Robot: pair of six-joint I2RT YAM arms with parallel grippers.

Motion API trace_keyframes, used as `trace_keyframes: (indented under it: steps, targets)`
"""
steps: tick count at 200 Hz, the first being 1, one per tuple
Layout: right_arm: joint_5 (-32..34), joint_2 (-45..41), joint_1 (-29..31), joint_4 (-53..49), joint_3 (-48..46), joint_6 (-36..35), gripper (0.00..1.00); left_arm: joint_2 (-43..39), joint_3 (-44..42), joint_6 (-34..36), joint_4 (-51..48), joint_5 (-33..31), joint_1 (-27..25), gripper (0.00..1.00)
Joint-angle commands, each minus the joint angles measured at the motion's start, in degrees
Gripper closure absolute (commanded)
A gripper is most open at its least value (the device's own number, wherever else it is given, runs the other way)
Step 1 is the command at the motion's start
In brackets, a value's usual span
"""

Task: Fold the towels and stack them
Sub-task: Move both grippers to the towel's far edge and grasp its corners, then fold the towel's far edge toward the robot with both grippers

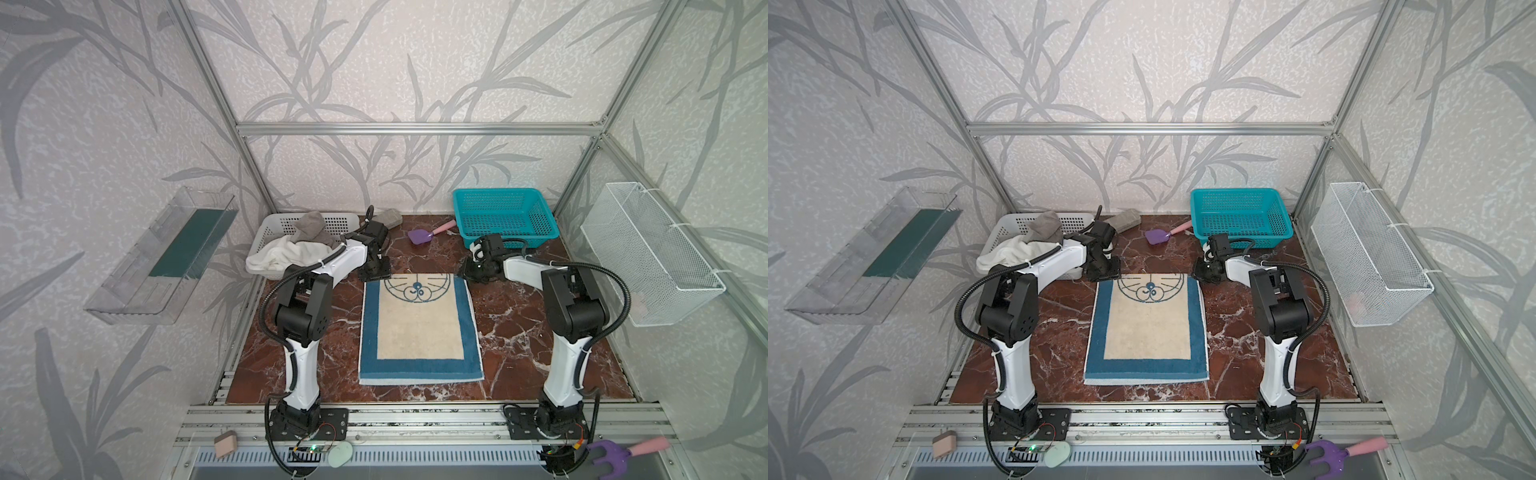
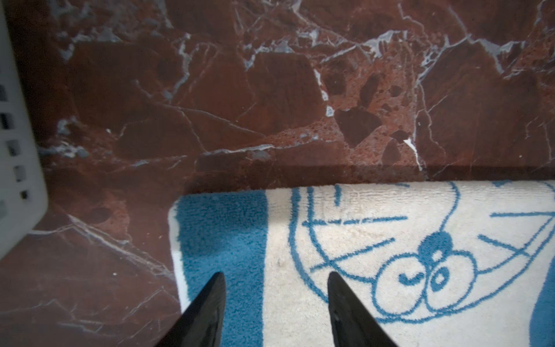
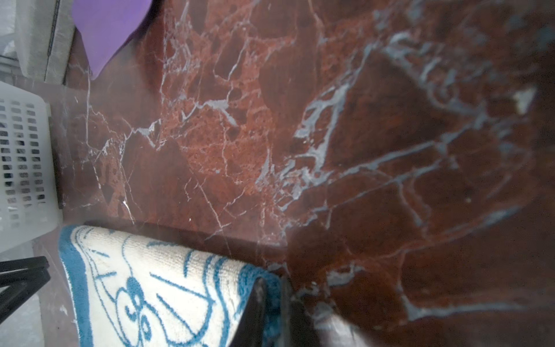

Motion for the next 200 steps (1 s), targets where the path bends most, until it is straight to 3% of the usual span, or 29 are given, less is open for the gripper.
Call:
trace_keyframes:
  steps: [1,98,106,125,138,200]
  targets:
    - [0.9,-3.2,0.0,-1.3,-2.0,-1.2,0.99,0.7,1.5,0.9,-0.9,0.8,1.1,0.43]
    - [2.2,-11.0,-6.2,-3.0,-9.6,-4.0,0.98,6.9,5.2,0.7,0.6,11.0,2.5,0.40]
    - [2.2,-11.0,-6.5,-3.3,-9.7,-4.2,0.94,7.6,5.4,0.7,1.6,13.1,2.6,0.40]
    - [3.1,-11.0,-7.0,-5.7,-8.9,-4.2,0.70,9.3,6.4,0.3,3.1,16.7,2.9,0.40]
    - [4.5,-11.3,-7.0,-7.3,-8.4,-4.3,0.63,9.9,7.0,0.0,3.9,17.2,3.0,0.40]
    - [2.5,-11.7,-7.9,-8.7,-8.9,-2.8,0.59,14.6,11.5,-1.6,5.7,21.8,4.2,0.41]
